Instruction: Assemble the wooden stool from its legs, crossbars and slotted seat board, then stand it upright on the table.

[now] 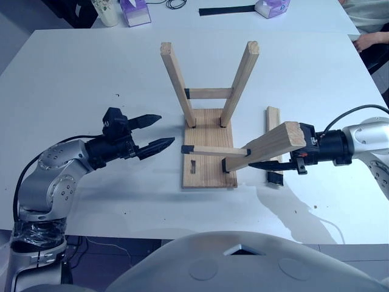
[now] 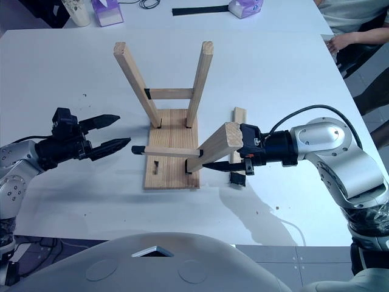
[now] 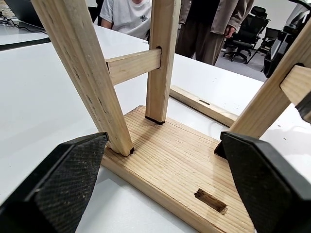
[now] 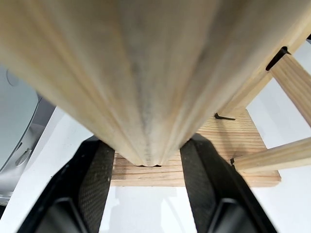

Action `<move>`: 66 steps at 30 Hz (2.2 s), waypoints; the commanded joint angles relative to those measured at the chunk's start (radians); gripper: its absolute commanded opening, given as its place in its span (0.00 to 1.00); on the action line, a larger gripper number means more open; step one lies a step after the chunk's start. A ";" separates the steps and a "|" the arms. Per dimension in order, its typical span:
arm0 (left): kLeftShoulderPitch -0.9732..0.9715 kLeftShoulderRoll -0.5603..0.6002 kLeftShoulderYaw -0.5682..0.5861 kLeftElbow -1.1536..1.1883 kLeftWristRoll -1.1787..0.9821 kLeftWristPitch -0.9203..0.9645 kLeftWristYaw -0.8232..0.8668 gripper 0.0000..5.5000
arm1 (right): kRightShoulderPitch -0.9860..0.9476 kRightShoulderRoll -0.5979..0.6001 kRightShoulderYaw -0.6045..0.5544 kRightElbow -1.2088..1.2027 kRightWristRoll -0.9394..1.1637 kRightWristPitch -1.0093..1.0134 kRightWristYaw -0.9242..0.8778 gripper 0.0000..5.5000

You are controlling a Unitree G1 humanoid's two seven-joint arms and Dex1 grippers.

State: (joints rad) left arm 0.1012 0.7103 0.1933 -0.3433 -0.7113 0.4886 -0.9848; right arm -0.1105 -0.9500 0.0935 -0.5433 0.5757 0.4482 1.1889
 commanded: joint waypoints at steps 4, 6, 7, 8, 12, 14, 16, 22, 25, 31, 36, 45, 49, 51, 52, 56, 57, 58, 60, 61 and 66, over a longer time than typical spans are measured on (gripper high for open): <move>-0.006 0.003 0.010 -0.002 0.005 0.000 0.005 0.78 | 0.018 -0.027 -0.004 -0.032 0.009 0.050 -0.001 0.37; 0.006 0.000 0.017 -0.006 0.005 -0.004 0.010 0.78 | 0.007 -0.029 -0.011 -0.033 0.015 0.056 0.003 0.37; 0.010 -0.002 0.019 -0.006 0.006 -0.006 0.013 0.78 | 0.001 -0.029 -0.014 -0.033 0.018 0.060 0.004 0.37; 0.013 -0.004 0.021 -0.007 0.007 -0.007 0.015 0.78 | -0.005 -0.027 -0.017 -0.035 0.023 0.066 0.003 0.37; 0.014 -0.008 0.024 -0.006 0.009 -0.009 0.020 0.78 | -0.002 -0.018 -0.022 -0.048 0.029 0.077 -0.006 0.37; 0.011 -0.009 0.022 -0.003 0.012 -0.009 0.019 0.78 | 0.005 -0.009 -0.015 -0.042 0.015 0.071 -0.012 0.37; 0.004 -0.009 0.018 0.002 0.014 -0.010 0.018 0.78 | 0.011 0.002 -0.004 -0.027 -0.007 0.059 -0.022 0.37; -0.024 -0.002 0.007 0.022 0.021 -0.009 0.005 0.78 | 0.008 0.032 0.034 0.030 -0.067 0.014 -0.045 0.37; -0.027 0.000 0.007 0.024 0.024 -0.009 0.001 0.78 | 0.005 0.022 0.031 0.055 -0.071 -0.001 -0.038 0.37; 0.005 -0.010 0.022 0.005 0.027 -0.012 0.012 0.78 | 0.001 -0.005 0.011 0.068 -0.066 -0.003 -0.007 0.37; 0.019 -0.021 0.024 -0.006 0.028 -0.015 0.025 0.78 | -0.006 -0.004 0.024 0.065 -0.068 0.001 0.000 0.37; 0.008 -0.015 0.009 -0.005 0.027 -0.008 0.028 0.78 | -0.106 0.085 0.271 0.227 -0.242 -0.033 0.020 0.37; -0.002 -0.014 0.004 -0.007 0.021 0.000 0.028 0.78 | -0.092 0.108 0.339 0.284 -0.275 -0.037 0.023 0.37; -0.003 -0.012 0.007 -0.005 0.020 0.003 0.027 0.78 | -0.065 0.096 0.348 0.274 -0.276 -0.038 0.024 0.37; -0.003 -0.012 0.009 -0.003 0.020 0.004 0.027 0.78 | -0.054 0.089 0.347 0.262 -0.270 -0.033 0.025 0.37; 0.008 -0.015 0.017 -0.006 0.022 0.003 0.032 0.78 | -0.038 0.088 0.311 0.214 -0.240 -0.008 -0.014 0.44; 0.012 -0.018 0.018 -0.007 0.023 0.001 0.035 0.78 | -0.046 0.091 0.296 0.209 -0.232 0.010 -0.032 0.45; 0.017 -0.020 0.020 -0.008 0.025 -0.001 0.038 0.78 | -0.054 0.094 0.285 0.206 -0.229 0.024 -0.040 0.47; 0.024 -0.024 0.024 -0.010 0.026 -0.004 0.044 0.78 | -0.062 0.095 0.269 0.202 -0.244 0.049 -0.058 0.53; 0.028 -0.026 0.026 -0.011 0.026 -0.006 0.046 0.78 | -0.063 0.092 0.261 0.199 -0.248 0.056 -0.059 0.53; 0.042 -0.033 0.031 -0.017 0.026 -0.015 0.061 0.78 | -0.059 0.093 0.199 0.193 -0.296 0.046 -0.136 0.53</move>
State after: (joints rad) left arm 0.1363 0.6809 0.2100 -0.3480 -0.6909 0.4841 -0.9356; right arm -0.1655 -0.8477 0.3407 -0.3396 0.3123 0.4920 1.1051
